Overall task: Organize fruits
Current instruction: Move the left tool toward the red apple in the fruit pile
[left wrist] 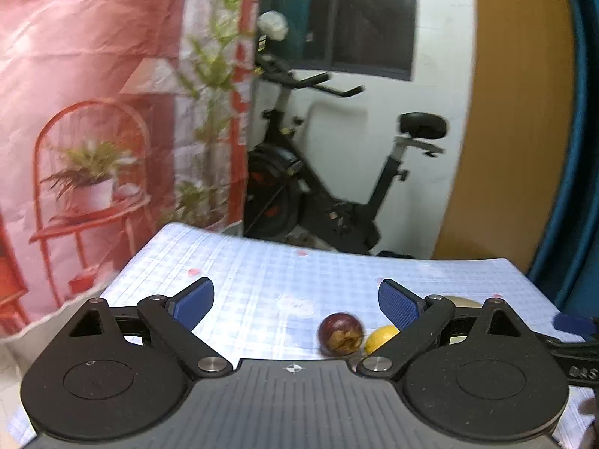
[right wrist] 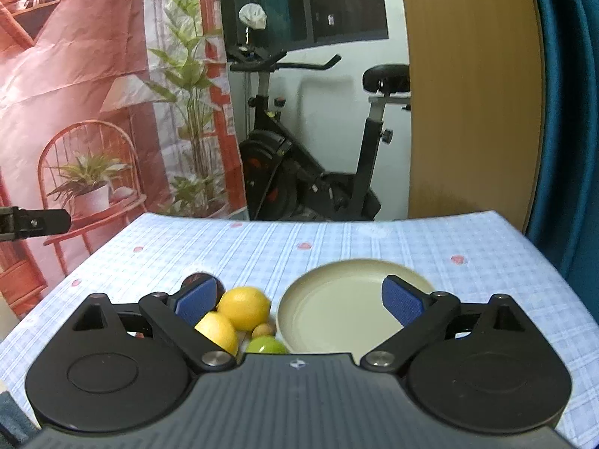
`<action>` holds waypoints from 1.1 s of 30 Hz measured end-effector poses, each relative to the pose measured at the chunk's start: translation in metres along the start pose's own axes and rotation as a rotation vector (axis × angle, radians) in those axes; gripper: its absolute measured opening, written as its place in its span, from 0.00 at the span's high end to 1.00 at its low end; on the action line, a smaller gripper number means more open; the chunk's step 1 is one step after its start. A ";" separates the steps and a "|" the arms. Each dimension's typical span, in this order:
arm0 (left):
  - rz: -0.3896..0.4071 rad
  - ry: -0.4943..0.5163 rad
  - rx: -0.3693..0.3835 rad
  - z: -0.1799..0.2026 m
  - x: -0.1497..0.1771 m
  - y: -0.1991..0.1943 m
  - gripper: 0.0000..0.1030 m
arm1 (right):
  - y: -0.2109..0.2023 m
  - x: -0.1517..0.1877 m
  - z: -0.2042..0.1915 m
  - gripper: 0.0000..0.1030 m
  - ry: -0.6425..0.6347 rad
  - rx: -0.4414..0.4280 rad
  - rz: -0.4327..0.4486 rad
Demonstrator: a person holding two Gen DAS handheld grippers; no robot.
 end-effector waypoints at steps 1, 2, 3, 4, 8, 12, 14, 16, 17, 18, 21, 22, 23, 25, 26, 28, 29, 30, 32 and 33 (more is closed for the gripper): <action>-0.012 -0.019 -0.005 -0.004 0.001 0.002 0.07 | 0.000 0.001 -0.001 0.06 0.001 -0.009 -0.005; -0.025 -0.038 -0.006 -0.008 0.001 0.004 0.08 | 0.001 0.002 -0.002 0.06 0.004 -0.025 -0.014; -0.037 -0.055 0.000 -0.013 0.001 0.007 0.10 | 0.003 0.002 -0.004 0.06 0.003 -0.034 -0.023; -0.041 -0.057 0.011 -0.016 0.002 0.008 0.12 | 0.005 0.001 -0.004 0.06 -0.001 -0.042 -0.033; -0.022 0.018 0.002 -0.021 0.005 0.010 0.17 | 0.016 0.005 -0.017 0.06 -0.035 -0.138 -0.062; 0.014 -0.019 0.025 -0.032 -0.002 0.017 0.17 | 0.031 0.004 -0.038 0.06 -0.097 -0.183 -0.058; 0.021 -0.029 0.045 -0.036 -0.008 0.021 0.19 | 0.041 0.005 -0.045 0.06 -0.101 -0.192 -0.063; 0.037 0.010 0.075 -0.033 -0.014 0.025 0.24 | 0.051 0.009 -0.050 0.09 -0.104 -0.191 -0.077; 0.051 0.041 0.078 -0.031 -0.014 0.027 0.26 | 0.056 0.010 -0.052 0.15 -0.101 -0.181 -0.080; 0.064 0.078 0.080 -0.026 -0.013 0.029 0.27 | 0.060 0.012 -0.054 0.22 -0.090 -0.174 -0.081; 0.035 0.107 0.119 -0.022 -0.004 0.038 0.28 | 0.067 0.018 -0.058 0.25 -0.057 -0.217 -0.088; 0.013 0.094 0.116 -0.024 0.000 0.042 0.30 | 0.067 0.021 -0.062 0.25 -0.070 -0.217 -0.084; -0.017 0.076 0.112 -0.028 0.004 0.047 0.33 | 0.068 0.024 -0.065 0.25 -0.084 -0.220 -0.086; -0.077 0.039 0.117 -0.035 0.014 0.058 0.43 | 0.070 0.030 -0.071 0.25 -0.107 -0.234 -0.101; -0.108 0.031 0.121 -0.037 0.019 0.062 0.42 | 0.071 0.033 -0.074 0.25 -0.115 -0.246 -0.116; -0.161 0.022 0.128 -0.042 0.029 0.069 0.42 | 0.074 0.037 -0.078 0.29 -0.122 -0.281 -0.150; -0.177 0.021 0.133 -0.043 0.033 0.071 0.42 | 0.075 0.039 -0.080 0.35 -0.125 -0.299 -0.159; -0.194 0.019 0.139 -0.045 0.035 0.073 0.42 | 0.074 0.041 -0.082 0.42 -0.136 -0.304 -0.162; -0.217 0.017 0.151 -0.045 0.040 0.077 0.42 | 0.075 0.044 -0.085 0.45 -0.157 -0.308 -0.163; -0.229 0.016 0.158 -0.045 0.042 0.080 0.43 | 0.075 0.045 -0.086 0.47 -0.160 -0.313 -0.167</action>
Point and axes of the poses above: each gripper's, at about its wrist camera, not at the fingertips, and y roughly the way its jaws point, z to its right, x to its underside, the point moved 3 cm from there along y, roughly the way its jaws point, and after that the axes turned 9 degrees about z, right-handed, at the moved point
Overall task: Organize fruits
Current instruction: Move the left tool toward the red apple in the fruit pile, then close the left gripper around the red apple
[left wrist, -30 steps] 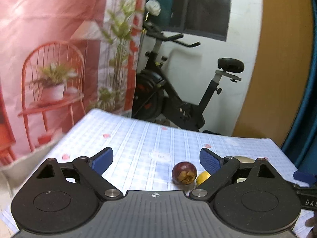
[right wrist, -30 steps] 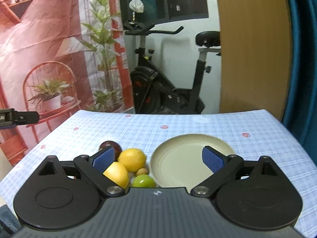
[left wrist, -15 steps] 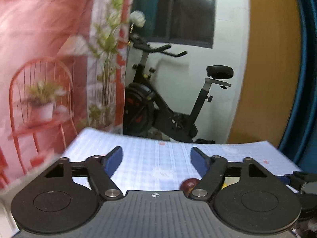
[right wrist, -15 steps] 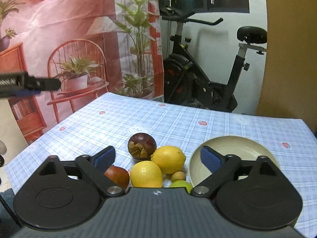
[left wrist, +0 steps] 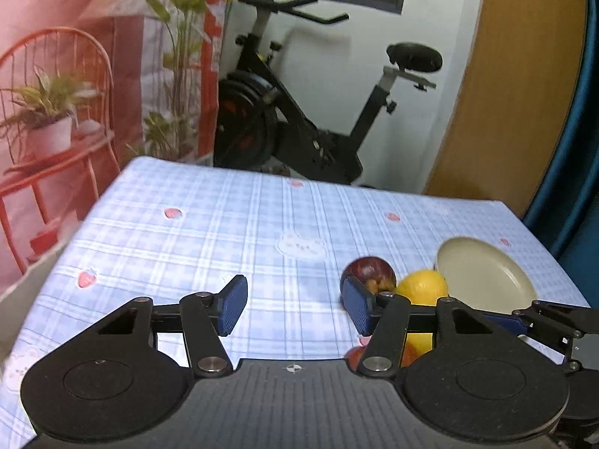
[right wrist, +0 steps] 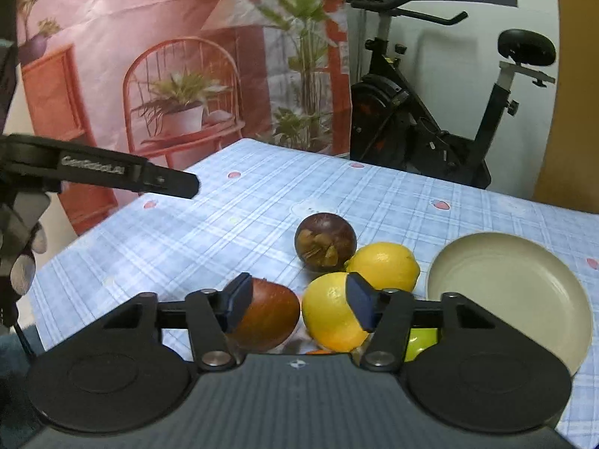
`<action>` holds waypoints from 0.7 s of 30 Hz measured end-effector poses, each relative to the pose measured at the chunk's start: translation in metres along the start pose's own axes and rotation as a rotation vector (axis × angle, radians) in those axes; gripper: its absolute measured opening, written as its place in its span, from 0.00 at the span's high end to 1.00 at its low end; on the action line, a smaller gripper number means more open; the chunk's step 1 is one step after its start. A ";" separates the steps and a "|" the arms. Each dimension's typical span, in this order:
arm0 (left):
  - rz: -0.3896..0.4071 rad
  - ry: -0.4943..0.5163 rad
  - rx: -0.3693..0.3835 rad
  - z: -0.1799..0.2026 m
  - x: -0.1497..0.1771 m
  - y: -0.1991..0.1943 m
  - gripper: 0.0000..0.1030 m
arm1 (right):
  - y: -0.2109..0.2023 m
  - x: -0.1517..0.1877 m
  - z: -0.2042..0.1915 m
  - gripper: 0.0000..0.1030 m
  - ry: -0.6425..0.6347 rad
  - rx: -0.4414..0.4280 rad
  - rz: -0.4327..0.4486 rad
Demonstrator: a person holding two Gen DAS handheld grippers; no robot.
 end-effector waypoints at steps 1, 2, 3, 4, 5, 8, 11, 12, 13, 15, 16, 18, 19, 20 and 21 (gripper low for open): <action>-0.014 -0.003 0.016 0.000 0.001 0.004 0.43 | 0.001 0.001 0.000 0.49 -0.001 -0.005 -0.005; -0.033 -0.006 0.036 0.003 0.002 0.008 0.43 | 0.003 0.003 0.000 0.51 -0.001 -0.008 -0.012; -0.052 -0.007 0.049 0.005 0.005 0.014 0.43 | 0.004 0.005 0.000 0.54 0.000 -0.008 -0.018; -0.066 -0.009 0.058 0.006 0.007 0.019 0.43 | 0.004 0.006 0.000 0.55 0.001 -0.008 -0.024; -0.076 -0.011 0.063 0.008 0.010 0.022 0.43 | 0.005 0.007 0.001 0.55 0.002 -0.007 -0.030; -0.116 -0.023 0.074 0.014 0.019 0.036 0.43 | 0.003 0.009 0.000 0.55 0.008 -0.012 -0.039; -0.158 -0.038 0.103 0.021 0.028 0.043 0.43 | 0.001 0.009 0.000 0.55 0.008 -0.021 -0.043; -0.166 -0.025 0.108 0.023 0.030 0.044 0.43 | 0.001 0.010 -0.001 0.55 0.007 -0.024 -0.045; -0.172 -0.010 0.111 0.025 0.033 0.043 0.43 | 0.000 0.010 -0.001 0.55 0.005 -0.025 -0.047; -0.161 0.001 0.113 0.025 0.035 0.039 0.43 | 0.001 0.011 -0.002 0.54 0.002 -0.024 -0.053; -0.161 0.004 0.109 0.024 0.035 0.036 0.43 | 0.001 0.012 -0.002 0.54 0.001 -0.027 -0.056; -0.161 0.009 0.103 0.024 0.037 0.031 0.43 | 0.002 0.013 -0.004 0.54 -0.002 -0.037 -0.063; -0.161 0.011 0.110 0.023 0.038 0.028 0.43 | 0.002 0.014 -0.006 0.54 -0.007 -0.042 -0.066; -0.162 0.013 0.118 0.023 0.038 0.026 0.43 | 0.002 0.014 -0.007 0.54 -0.014 -0.049 -0.070; -0.166 0.012 0.129 0.023 0.039 0.024 0.42 | 0.002 0.015 -0.008 0.54 -0.020 -0.060 -0.074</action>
Point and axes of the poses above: each gripper's, at about its wrist camera, not at the fingertips, and y roughly the way its jaws point, z to its right, x to its underside, the point moved 3 cm from there along y, roughly the way its jaws point, and after that the axes turned 9 degrees about z, right-handed, at the moved point
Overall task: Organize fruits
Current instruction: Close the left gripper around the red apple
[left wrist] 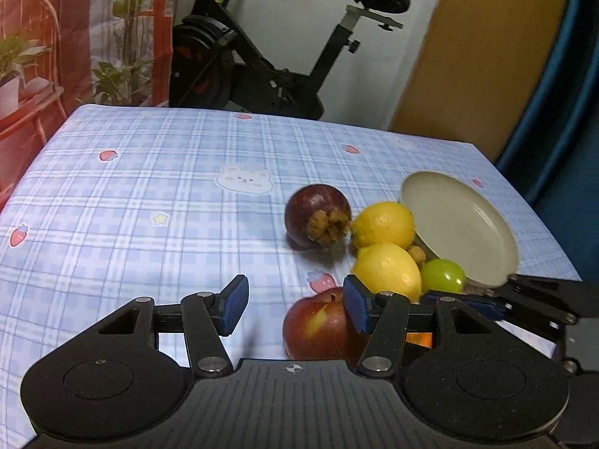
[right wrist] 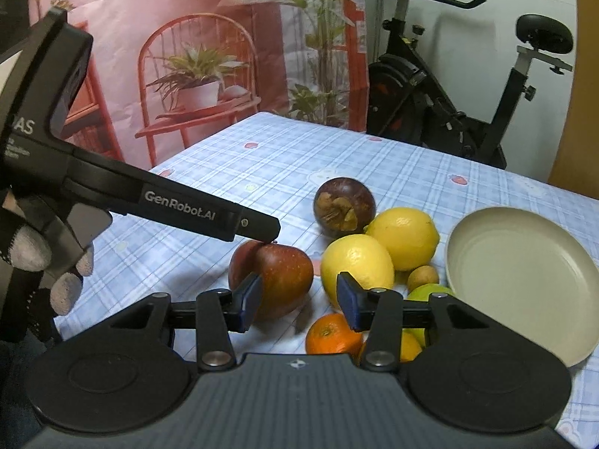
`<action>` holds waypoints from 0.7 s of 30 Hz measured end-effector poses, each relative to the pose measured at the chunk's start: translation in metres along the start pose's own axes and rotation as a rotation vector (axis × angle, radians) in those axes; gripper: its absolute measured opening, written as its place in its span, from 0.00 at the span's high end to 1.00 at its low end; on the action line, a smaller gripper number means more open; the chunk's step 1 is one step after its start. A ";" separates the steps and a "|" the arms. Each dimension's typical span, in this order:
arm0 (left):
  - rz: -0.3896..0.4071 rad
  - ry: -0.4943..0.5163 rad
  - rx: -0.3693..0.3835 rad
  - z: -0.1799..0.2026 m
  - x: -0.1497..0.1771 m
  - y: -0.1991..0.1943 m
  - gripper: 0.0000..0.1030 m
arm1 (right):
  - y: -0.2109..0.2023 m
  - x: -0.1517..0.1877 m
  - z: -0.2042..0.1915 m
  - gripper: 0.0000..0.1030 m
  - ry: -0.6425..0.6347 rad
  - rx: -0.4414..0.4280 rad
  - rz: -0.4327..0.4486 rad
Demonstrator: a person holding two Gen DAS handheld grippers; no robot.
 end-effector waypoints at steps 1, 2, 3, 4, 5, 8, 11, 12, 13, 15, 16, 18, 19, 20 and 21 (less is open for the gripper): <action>-0.005 0.001 0.012 0.001 0.001 -0.002 0.42 | 0.000 0.001 -0.001 0.53 -0.004 -0.009 -0.003; -0.013 0.002 0.022 0.003 0.000 -0.002 0.41 | 0.000 0.001 -0.002 0.52 -0.007 -0.019 -0.008; -0.019 0.003 0.029 0.005 0.001 -0.003 0.40 | 0.001 0.002 -0.003 0.51 -0.008 -0.029 -0.013; -0.022 0.003 0.033 0.006 0.002 -0.003 0.40 | 0.002 0.003 -0.004 0.50 -0.009 -0.034 -0.018; -0.023 0.004 0.033 0.007 0.003 -0.004 0.40 | 0.004 0.004 -0.006 0.49 -0.013 -0.041 -0.027; -0.026 0.002 0.044 0.008 0.005 -0.006 0.40 | 0.008 0.008 -0.008 0.43 -0.020 -0.062 -0.046; -0.039 0.003 0.067 0.009 0.008 -0.007 0.37 | 0.012 0.010 -0.012 0.39 -0.044 -0.084 -0.049; -0.045 0.006 0.070 0.010 0.009 -0.008 0.35 | 0.013 0.011 -0.013 0.39 -0.055 -0.085 -0.049; -0.050 0.008 0.074 0.011 0.010 -0.008 0.34 | 0.015 0.011 -0.013 0.39 -0.063 -0.085 -0.052; -0.061 0.013 0.089 0.013 0.013 -0.009 0.34 | 0.019 0.012 -0.014 0.38 -0.070 -0.095 -0.062; -0.065 0.017 0.096 0.014 0.015 -0.009 0.34 | 0.020 0.013 -0.015 0.37 -0.075 -0.098 -0.064; -0.070 0.018 0.100 0.015 0.018 -0.009 0.34 | 0.020 0.016 -0.017 0.37 -0.099 -0.103 -0.063; -0.070 0.013 0.103 0.015 0.019 -0.010 0.34 | 0.019 0.017 -0.018 0.37 -0.114 -0.101 -0.057; -0.071 0.008 0.105 0.015 0.019 -0.010 0.34 | 0.019 0.018 -0.019 0.37 -0.123 -0.100 -0.054; -0.073 0.004 0.109 0.016 0.020 -0.010 0.34 | 0.019 0.018 -0.020 0.37 -0.125 -0.101 -0.050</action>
Point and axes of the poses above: each gripper's, at about its wrist camera, not at the fingertips, and y roughly the way its jaws point, z to its right, x to its underside, the point moved 3 cm from there along y, roughly the way its jaws point, and after that the axes turned 9 degrees about z, right-handed, at the moved point
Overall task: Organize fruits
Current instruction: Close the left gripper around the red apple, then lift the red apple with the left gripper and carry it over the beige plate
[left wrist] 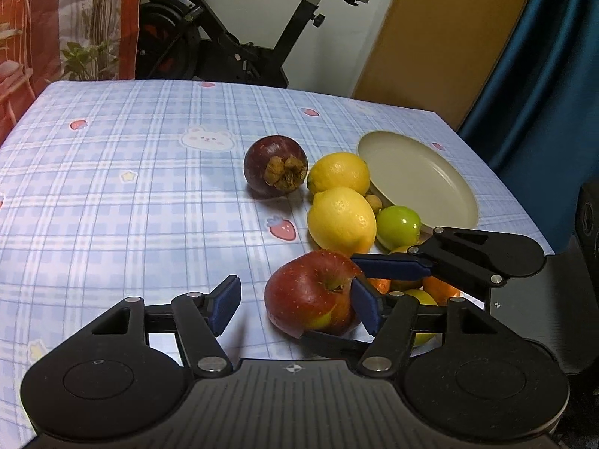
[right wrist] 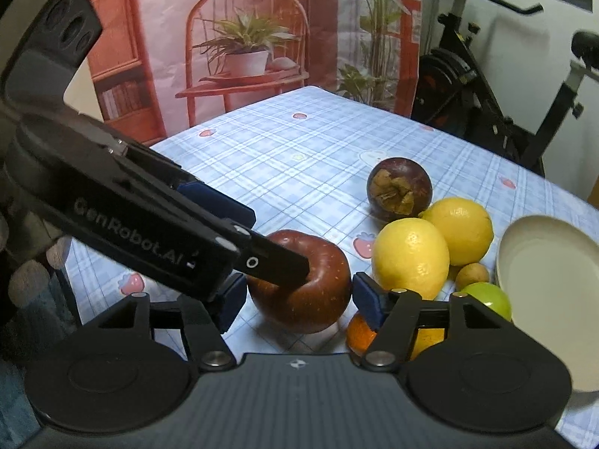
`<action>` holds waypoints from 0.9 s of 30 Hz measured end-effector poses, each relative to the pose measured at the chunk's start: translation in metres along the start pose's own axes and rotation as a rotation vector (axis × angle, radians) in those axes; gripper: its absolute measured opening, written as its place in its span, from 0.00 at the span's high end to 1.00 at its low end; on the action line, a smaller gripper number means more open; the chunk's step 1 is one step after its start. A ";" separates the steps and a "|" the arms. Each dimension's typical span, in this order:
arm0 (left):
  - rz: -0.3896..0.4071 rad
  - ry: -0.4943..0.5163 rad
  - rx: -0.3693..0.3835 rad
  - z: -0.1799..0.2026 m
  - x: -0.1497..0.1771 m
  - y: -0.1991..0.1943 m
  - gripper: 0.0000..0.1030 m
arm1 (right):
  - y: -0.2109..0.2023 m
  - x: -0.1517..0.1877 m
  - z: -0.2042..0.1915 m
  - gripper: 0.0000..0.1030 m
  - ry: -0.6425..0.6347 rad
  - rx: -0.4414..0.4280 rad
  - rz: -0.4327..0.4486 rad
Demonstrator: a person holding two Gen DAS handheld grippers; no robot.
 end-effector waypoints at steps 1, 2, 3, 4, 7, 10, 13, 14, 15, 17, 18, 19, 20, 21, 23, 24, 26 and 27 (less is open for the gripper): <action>-0.003 -0.001 0.006 0.001 0.001 0.000 0.34 | 0.000 0.000 0.000 0.37 0.002 -0.001 0.003; -0.008 -0.001 0.012 0.002 0.002 0.000 0.34 | 0.000 0.001 0.001 0.37 0.007 -0.003 0.005; -0.011 0.000 0.018 0.003 0.002 0.000 0.34 | 0.000 0.001 0.002 0.37 0.011 -0.004 0.006; -0.012 0.003 0.026 0.005 0.003 0.001 0.34 | 0.000 0.001 0.001 0.37 0.011 -0.004 0.007; -0.009 0.016 0.027 0.009 0.004 0.003 0.34 | 0.000 0.000 0.001 0.37 0.003 -0.002 0.010; -0.010 0.011 0.015 0.008 0.004 0.007 0.33 | 0.000 0.000 0.001 0.37 0.003 0.000 0.015; -0.010 0.013 0.024 0.008 0.005 0.008 0.34 | 0.000 0.001 0.001 0.37 0.011 -0.004 0.018; -0.009 0.014 0.027 0.007 0.005 0.008 0.34 | 0.000 0.002 0.001 0.37 0.015 -0.003 0.019; -0.007 0.012 0.029 0.007 0.005 0.007 0.34 | 0.000 0.002 0.001 0.37 0.021 -0.001 0.020; -0.004 0.002 0.032 0.005 0.004 0.007 0.34 | 0.001 0.003 0.001 0.37 0.026 0.001 0.013; -0.001 -0.002 0.032 0.004 0.004 0.007 0.34 | 0.002 0.004 0.001 0.37 0.029 0.001 0.010; 0.001 -0.003 0.031 0.003 0.004 0.006 0.34 | 0.003 0.005 0.000 0.37 0.030 0.000 0.009; 0.004 -0.004 0.032 0.003 0.004 0.006 0.34 | 0.003 0.005 0.000 0.37 0.032 -0.006 0.010; 0.007 -0.006 0.033 0.003 0.004 0.006 0.34 | 0.003 0.005 0.000 0.37 0.033 -0.006 0.014; 0.011 -0.023 0.033 0.001 0.004 0.006 0.34 | 0.003 0.005 0.000 0.37 0.032 -0.006 0.018; 0.010 -0.032 0.036 0.001 0.004 0.006 0.36 | 0.004 0.005 0.000 0.37 0.034 -0.006 0.020; 0.008 -0.022 0.032 0.003 0.005 0.006 0.36 | 0.004 0.004 0.000 0.38 0.043 -0.007 0.022; 0.010 -0.013 0.030 0.004 0.005 0.006 0.36 | 0.004 0.004 0.000 0.38 0.048 -0.005 0.021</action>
Point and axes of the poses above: each gripper's, at about its wrist camera, not at the fingertips, and y roughly the way its jaws point, z to its right, x to its underside, the point moved 3 cm from there along y, roughly the way its jaws point, and after that the axes turned 9 degrees about z, right-handed, at the moved point
